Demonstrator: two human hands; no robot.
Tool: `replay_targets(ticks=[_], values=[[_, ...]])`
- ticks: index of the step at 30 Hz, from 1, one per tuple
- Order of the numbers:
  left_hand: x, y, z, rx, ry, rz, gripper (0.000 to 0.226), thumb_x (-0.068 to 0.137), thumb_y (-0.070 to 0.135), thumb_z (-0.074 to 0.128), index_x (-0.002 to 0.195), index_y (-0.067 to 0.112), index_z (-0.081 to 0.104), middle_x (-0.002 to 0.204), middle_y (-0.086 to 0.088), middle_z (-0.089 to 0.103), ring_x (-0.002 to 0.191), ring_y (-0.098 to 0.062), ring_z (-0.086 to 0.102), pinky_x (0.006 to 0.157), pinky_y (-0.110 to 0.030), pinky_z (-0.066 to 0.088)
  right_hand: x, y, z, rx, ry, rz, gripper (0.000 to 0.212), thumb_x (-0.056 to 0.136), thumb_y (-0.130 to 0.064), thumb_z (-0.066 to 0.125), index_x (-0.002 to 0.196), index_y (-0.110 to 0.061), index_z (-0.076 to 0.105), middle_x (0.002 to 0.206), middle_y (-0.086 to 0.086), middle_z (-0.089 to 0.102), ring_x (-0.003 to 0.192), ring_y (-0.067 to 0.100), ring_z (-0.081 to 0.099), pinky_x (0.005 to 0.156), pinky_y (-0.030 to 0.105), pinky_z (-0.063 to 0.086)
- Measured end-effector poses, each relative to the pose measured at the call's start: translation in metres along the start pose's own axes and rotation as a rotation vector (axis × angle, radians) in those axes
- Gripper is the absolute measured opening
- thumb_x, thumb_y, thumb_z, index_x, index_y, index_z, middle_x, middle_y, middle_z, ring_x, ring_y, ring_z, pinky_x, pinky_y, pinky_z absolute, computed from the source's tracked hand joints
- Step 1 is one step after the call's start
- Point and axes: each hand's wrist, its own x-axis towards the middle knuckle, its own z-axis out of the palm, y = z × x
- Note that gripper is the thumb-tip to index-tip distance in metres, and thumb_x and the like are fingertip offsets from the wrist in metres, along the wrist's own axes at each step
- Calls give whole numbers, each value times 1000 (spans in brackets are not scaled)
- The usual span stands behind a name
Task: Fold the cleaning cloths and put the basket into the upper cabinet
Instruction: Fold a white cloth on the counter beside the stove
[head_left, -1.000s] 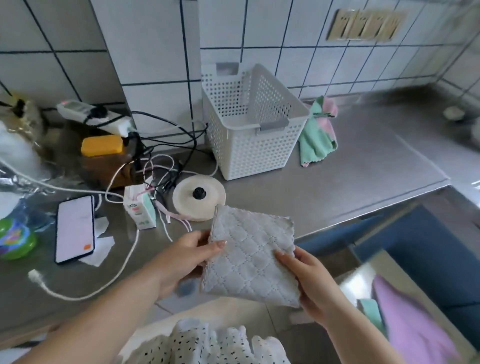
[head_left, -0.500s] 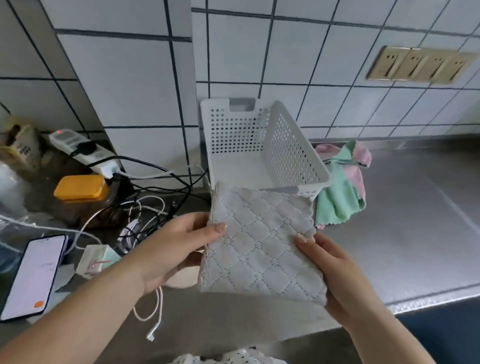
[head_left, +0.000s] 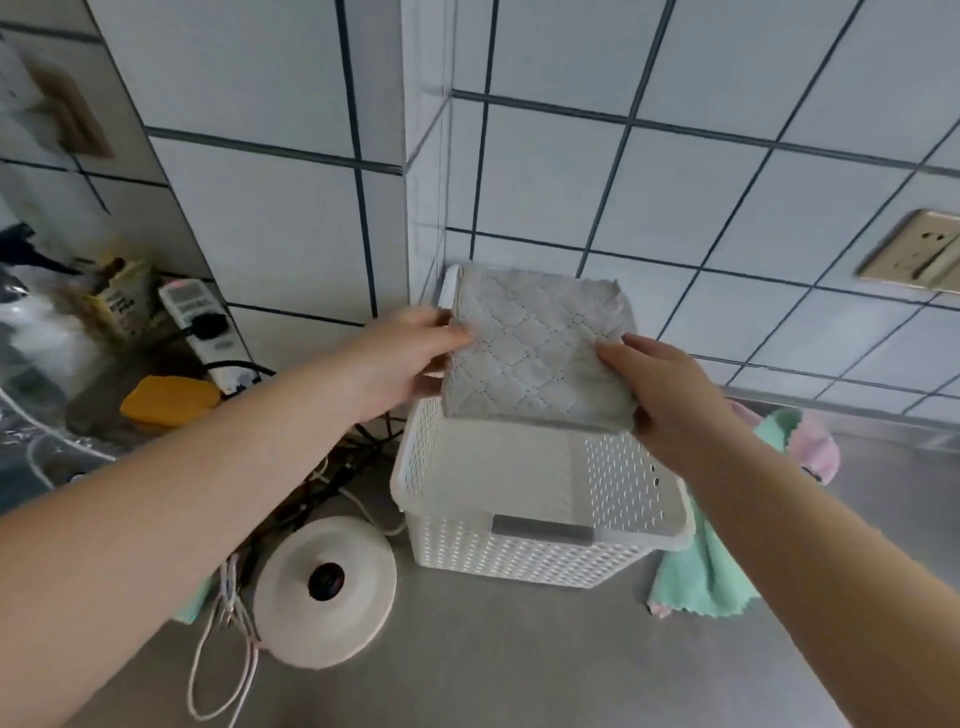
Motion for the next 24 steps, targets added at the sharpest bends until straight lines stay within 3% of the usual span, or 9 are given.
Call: replay_targets(ticks=[3,6,9,13,15,16,18,21,24], values=[[42,-2,9,72,50,-33,13,91,4,54,99,13,61,105,-9,66,92,-20,64,75,-31,54,46,7,4,-83,40,48,9,91,-9,57,93,-11,65,100,10,71,89,25,69,85,42,55],[86,-15,18,143,138,-102,13,88,3,53,94,11,62,106,-14,67,94,-26,65,84,-41,55,96,27,2,-182,120,113,11,87,-10,57,94,-10,66,101,13,68,90,30,66,88,45,52],[124,-38,22,200,251,-195,26,83,11,57,107,2,62,110,-21,65,98,-35,65,90,-51,52,135,55,-4,-236,171,225,17,85,-13,56,98,-7,65,94,12,64,81,27,60,78,42,52],[150,-66,33,313,304,-318,14,90,15,53,84,3,57,88,-9,57,79,-21,56,77,-28,49,163,93,-8,-284,168,386,8,86,-7,51,84,-11,57,80,10,51,65,22,47,59,28,42],[163,-73,40,378,328,-334,19,97,16,46,101,2,58,101,-10,56,92,-24,54,77,-28,39,177,106,-6,-330,168,427,9,86,-4,47,83,-10,53,80,12,48,64,22,44,62,32,42],[168,-78,43,431,361,-330,27,98,13,42,118,0,55,115,-15,56,107,-28,54,81,-31,39,182,110,-3,-345,175,430,8,87,-4,47,89,-9,53,82,12,48,67,22,46,66,34,43],[182,-89,47,536,375,-344,34,98,7,37,128,-6,47,129,-18,53,119,-31,50,87,-31,41,194,122,2,-395,178,430,13,89,-7,47,102,-7,52,84,9,48,79,23,47,76,35,45],[197,-110,46,594,440,-414,35,94,9,44,127,-2,48,121,-15,58,100,-26,58,65,-26,42,205,136,6,-420,224,434,5,86,-6,46,87,-6,51,74,5,44,79,23,45,72,30,41],[201,-125,43,610,507,-462,49,90,10,47,138,4,35,121,-13,57,98,-25,59,72,-29,48,211,152,5,-424,231,409,12,84,-3,46,74,-6,51,72,5,48,77,24,50,67,28,40]])
